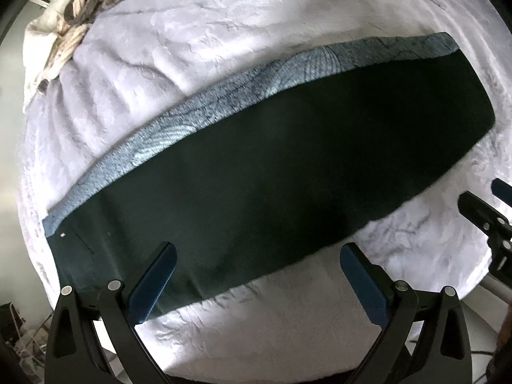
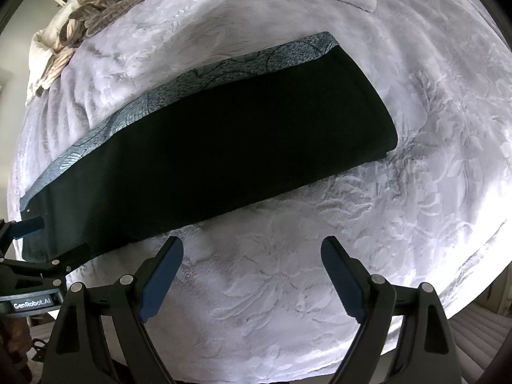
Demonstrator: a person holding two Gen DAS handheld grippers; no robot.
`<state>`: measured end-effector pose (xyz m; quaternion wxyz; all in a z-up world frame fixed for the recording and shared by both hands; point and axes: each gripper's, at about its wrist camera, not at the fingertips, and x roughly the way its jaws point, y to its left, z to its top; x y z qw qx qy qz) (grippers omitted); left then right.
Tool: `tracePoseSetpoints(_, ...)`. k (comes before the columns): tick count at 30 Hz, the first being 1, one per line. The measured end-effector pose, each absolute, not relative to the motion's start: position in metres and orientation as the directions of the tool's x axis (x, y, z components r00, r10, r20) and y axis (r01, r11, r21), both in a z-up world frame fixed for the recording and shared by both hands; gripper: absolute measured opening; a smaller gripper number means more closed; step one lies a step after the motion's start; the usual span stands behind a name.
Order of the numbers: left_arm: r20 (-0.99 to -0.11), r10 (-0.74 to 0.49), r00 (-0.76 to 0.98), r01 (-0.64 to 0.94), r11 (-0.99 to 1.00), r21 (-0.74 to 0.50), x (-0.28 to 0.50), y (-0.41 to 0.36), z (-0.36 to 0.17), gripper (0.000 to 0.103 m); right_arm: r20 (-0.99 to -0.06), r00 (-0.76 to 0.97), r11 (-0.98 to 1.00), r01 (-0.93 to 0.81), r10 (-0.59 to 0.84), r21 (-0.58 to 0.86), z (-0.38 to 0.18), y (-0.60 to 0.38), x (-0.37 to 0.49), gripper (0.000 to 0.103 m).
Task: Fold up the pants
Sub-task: 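Release the trousers and hold both grippers open above them, then grasp one end of the trouser strip with both grippers and lift it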
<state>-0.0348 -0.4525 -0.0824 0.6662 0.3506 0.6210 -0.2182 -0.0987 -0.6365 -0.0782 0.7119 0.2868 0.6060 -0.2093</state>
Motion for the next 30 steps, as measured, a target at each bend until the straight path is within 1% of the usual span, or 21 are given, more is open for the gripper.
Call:
tracePoseSetpoints(6,-0.988,0.112,0.109,0.716,0.680,0.156,-0.028,-0.457,-0.090,0.102,-0.978,0.198,0.733,0.657,0.060,0.178,-0.081,-0.647,-0.098,0.090)
tracePoseSetpoints(8,-0.992,0.093,0.081,0.718,0.685,0.123,-0.025,-0.458,-0.094,0.102,-0.977,0.204,0.727,0.663,0.055,0.179,-0.083,-0.651,-0.099,0.090)
tracePoseSetpoints(13,-0.991,0.055,0.119,0.702,0.702,0.123,-0.021,-0.461,-0.094,0.102,-0.973,0.222,0.705,0.681,0.056,0.196,-0.087,-0.663,-0.103,0.090)
tracePoseSetpoints(16,-0.991,0.032,0.132,0.690,0.715,0.115,-0.016,-0.466,-0.096,0.102,-0.954,0.282,0.664,0.695,0.103,0.277,-0.089,-0.672,-0.108,0.090)
tracePoseSetpoints(18,-0.990,0.025,0.138,0.682,0.722,0.113,-0.012,-0.470,-0.098,0.102,-0.927,0.348,0.609,0.708,0.139,0.357,-0.091,-0.683,-0.115,0.090)
tracePoseSetpoints(21,-0.988,0.012,0.154,0.654,0.748,0.111,-0.004,-0.475,-0.100,0.102,-0.878,0.452,0.497,0.731,0.160,0.467,-0.096,-0.701,-0.130,0.090)
tracePoseSetpoints(23,-0.986,-0.026,0.167,0.642,0.762,0.089,0.000,-0.479,-0.096,0.102,-0.837,0.523,0.408,0.737,0.161,0.539,-0.101,-0.713,-0.142,0.089)
tracePoseSetpoints(25,-0.983,-0.040,0.177,0.649,0.756,0.086,0.000,-0.486,-0.098,0.102,-0.791,0.587,0.311,0.730,0.170,0.609,-0.110,-0.723,-0.153,0.078)
tracePoseSetpoints(26,-0.983,-0.034,0.179,0.653,0.752,0.093,-0.001,-0.492,-0.099,0.102,-0.774,0.608,0.270,0.727,0.176,0.632,-0.115,-0.728,-0.156,0.069)
tracePoseSetpoints(27,-0.983,-0.023,0.183,0.656,0.747,0.105,0.000,-0.495,-0.104,0.102,-0.759,0.626,0.237,0.721,0.181,0.651,-0.120,-0.731,-0.158,0.055)
tracePoseSetpoints(28,-0.982,-0.014,0.188,0.654,0.747,0.115,0.001,-0.496,-0.109,0.102,-0.743,0.644,0.204,0.714,0.185,0.670,-0.125,-0.736,-0.159,0.047)
tracePoseSetpoints(29,-0.982,-0.004,0.190,0.649,0.751,0.122,0.000,-0.499,-0.112,0.102,-0.735,0.651,0.193,0.710,0.187,0.678,-0.127,-0.738,-0.158,0.031)
tracePoseSetpoints(30,-0.982,0.006,0.187,0.642,0.756,0.127,0.002,-0.499,-0.116,0.102,-0.722,0.665,0.185,0.698,0.192,0.692,-0.128,-0.742,-0.157,0.025)
